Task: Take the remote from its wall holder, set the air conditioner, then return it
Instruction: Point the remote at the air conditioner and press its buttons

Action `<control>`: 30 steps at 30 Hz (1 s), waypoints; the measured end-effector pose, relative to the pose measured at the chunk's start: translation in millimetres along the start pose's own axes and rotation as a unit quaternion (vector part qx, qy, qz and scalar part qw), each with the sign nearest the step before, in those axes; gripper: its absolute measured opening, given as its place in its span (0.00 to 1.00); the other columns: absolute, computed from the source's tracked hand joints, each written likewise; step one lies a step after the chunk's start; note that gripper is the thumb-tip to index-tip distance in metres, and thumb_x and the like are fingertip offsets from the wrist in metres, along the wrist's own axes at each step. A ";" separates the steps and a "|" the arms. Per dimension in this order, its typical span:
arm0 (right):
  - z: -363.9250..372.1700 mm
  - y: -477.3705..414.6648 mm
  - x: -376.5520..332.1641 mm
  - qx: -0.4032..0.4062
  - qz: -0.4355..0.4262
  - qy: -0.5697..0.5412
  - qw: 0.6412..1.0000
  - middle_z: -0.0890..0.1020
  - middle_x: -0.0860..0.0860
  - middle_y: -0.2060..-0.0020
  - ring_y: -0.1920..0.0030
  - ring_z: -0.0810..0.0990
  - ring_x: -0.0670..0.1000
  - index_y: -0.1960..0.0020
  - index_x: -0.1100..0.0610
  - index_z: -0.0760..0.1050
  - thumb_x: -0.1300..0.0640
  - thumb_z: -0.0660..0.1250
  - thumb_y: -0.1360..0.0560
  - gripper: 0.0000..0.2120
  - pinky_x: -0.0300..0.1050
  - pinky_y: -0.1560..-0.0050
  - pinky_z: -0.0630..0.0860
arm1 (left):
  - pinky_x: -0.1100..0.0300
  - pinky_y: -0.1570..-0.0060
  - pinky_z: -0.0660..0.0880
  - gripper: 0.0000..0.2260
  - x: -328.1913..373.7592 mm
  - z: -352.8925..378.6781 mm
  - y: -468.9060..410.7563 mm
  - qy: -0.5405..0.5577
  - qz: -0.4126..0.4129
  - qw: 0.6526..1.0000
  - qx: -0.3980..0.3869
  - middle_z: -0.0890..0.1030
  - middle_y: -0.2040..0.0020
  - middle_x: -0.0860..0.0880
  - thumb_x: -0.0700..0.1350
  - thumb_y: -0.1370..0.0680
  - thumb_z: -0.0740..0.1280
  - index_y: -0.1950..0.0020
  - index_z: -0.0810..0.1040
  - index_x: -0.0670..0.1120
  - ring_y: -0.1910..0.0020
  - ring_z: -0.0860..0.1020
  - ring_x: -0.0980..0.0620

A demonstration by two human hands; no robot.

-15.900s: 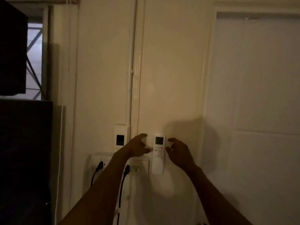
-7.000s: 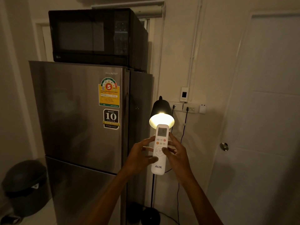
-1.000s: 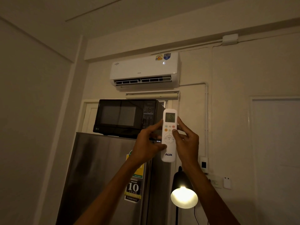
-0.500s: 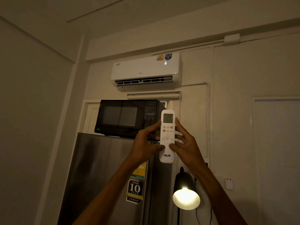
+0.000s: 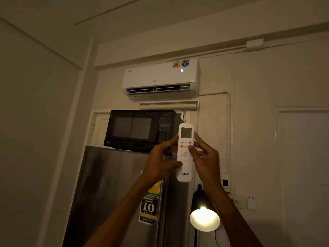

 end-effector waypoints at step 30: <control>-3.7 5.4 2.2 0.014 0.023 -0.040 0.999 0.79 0.55 0.39 0.51 0.83 0.53 0.37 0.45 0.69 0.62 0.68 0.27 0.23 0.37 0.63 0.81 | 0.67 0.53 0.79 0.34 0.6 5.3 7.8 0.017 -0.015 1.000 0.000 0.76 0.37 0.49 0.33 0.31 0.72 0.28 0.65 0.50 0.45 0.78 0.58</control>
Point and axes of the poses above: each hand's wrist, its own y-axis away from the middle knuckle, its own z-axis out of the palm, x = y × z, the point moved 8 cm from there along -y, towards the middle knuckle
